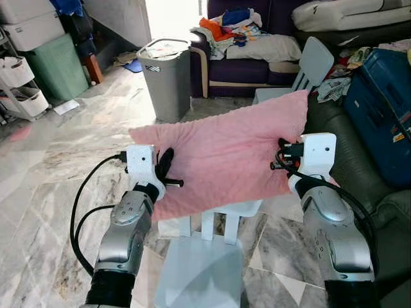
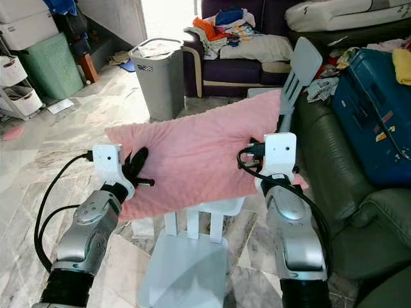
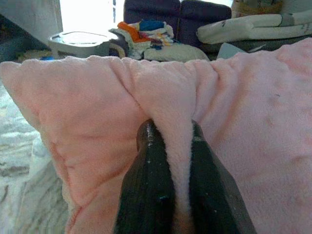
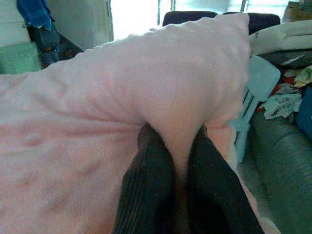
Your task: Move the pillow to the sofa
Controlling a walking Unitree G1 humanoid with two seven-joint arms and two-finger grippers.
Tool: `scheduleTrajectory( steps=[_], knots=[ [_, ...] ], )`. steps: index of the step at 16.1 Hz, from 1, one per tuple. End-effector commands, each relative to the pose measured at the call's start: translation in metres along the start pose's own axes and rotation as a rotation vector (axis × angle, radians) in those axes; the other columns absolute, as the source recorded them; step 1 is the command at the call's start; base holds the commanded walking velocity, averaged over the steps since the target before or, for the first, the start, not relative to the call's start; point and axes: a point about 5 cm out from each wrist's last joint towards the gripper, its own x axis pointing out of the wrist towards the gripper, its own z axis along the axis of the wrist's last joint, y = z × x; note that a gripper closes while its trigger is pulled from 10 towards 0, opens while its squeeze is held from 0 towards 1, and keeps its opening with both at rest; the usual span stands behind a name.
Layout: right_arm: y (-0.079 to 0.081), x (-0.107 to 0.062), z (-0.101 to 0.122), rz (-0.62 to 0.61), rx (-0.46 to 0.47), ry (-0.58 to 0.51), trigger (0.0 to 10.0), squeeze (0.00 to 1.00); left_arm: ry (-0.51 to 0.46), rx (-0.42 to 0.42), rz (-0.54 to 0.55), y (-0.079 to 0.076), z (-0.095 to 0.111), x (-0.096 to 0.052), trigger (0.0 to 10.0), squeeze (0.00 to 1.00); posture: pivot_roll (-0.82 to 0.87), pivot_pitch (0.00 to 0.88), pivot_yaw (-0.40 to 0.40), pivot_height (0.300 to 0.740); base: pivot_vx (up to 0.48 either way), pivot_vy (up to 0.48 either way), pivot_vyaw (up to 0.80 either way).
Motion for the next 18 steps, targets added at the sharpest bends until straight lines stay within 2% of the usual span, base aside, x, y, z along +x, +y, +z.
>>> scheduleTrajectory(
  steps=[1,6,9,18],
  knots=[
    [0.0034,-0.0013,0.0095,0.014,-0.001,-0.036,10.0,0.0,-0.02,0.003,0.005,0.0017,0.0064,-0.0009,10.0,0.0,-0.07,0.0,0.037,0.74,0.0,0.0,0.0],
    [0.0001,-0.0036,0.0076,0.004,0.016,-0.018,10.0,0.0,-0.01,-0.008,-0.007,-0.0007,0.005,-0.0017,10.0,0.0,-0.08,0.0,0.037,0.74,0.0,0.0,0.0],
    [0.0008,-0.0041,0.006,0.006,0.016,-0.008,10.0,0.0,-0.001,-0.019,-0.005,-0.0003,0.0041,-0.0026,10.0,0.0,-0.08,0.0,0.036,0.74,0.0,0.0,-0.64],
    [-0.0002,-0.0076,0.0042,0.006,0.004,0.005,10.0,0.0,0.02,-0.041,-0.024,-0.0037,0.0023,-0.0061,10.0,0.0,-0.08,0.0,0.04,0.74,0.0,0.0,0.0]
  ],
)
